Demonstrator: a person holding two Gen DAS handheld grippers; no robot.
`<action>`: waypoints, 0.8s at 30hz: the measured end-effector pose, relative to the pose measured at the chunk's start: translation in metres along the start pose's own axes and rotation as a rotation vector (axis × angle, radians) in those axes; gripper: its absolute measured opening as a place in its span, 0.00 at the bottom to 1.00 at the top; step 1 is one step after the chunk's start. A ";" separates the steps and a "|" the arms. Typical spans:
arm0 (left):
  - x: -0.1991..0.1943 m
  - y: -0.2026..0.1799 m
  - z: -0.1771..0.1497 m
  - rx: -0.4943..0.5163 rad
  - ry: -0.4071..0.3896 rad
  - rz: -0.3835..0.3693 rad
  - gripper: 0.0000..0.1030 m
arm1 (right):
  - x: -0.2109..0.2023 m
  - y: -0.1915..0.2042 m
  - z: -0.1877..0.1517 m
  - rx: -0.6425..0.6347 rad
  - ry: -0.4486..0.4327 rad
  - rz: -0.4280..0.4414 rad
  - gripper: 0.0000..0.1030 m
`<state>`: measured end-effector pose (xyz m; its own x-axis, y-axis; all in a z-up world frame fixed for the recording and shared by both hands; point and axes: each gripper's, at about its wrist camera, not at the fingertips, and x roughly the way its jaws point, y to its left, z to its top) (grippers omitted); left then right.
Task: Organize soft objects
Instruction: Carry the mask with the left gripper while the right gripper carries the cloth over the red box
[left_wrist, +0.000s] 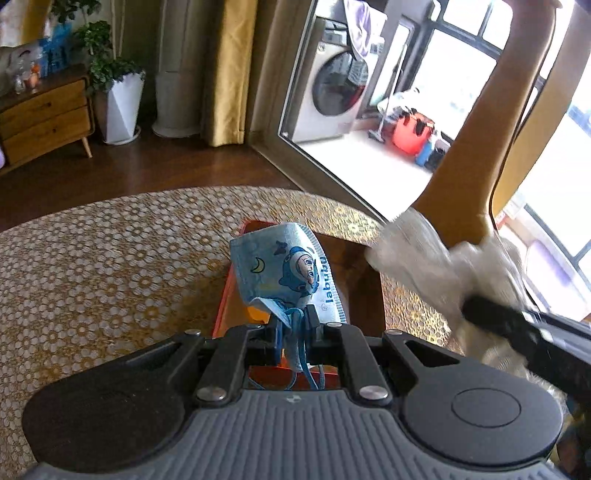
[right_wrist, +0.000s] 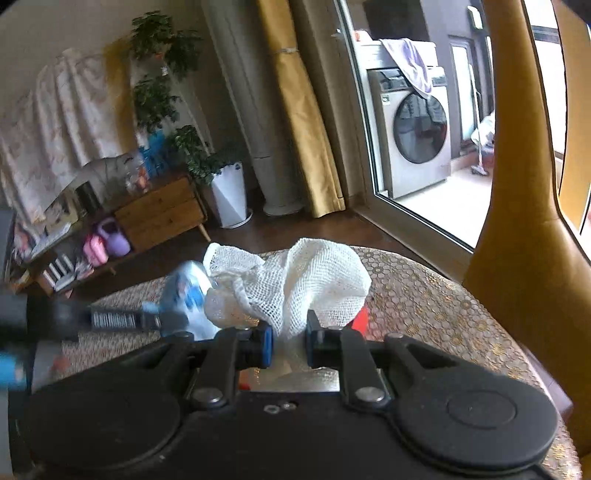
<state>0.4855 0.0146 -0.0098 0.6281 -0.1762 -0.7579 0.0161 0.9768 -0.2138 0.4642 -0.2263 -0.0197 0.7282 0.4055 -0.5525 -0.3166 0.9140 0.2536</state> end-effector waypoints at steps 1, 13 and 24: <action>0.006 -0.001 0.001 0.003 0.008 0.003 0.10 | 0.008 -0.001 0.002 0.015 0.006 -0.002 0.15; 0.075 -0.001 0.001 0.007 0.101 0.034 0.10 | 0.088 -0.001 -0.017 0.052 0.119 -0.029 0.15; 0.111 0.011 -0.003 -0.016 0.159 0.025 0.12 | 0.125 0.004 -0.038 0.000 0.187 -0.060 0.15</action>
<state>0.5525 0.0052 -0.0980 0.4974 -0.1699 -0.8507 -0.0112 0.9793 -0.2021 0.5304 -0.1717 -0.1181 0.6201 0.3455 -0.7043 -0.2762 0.9365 0.2162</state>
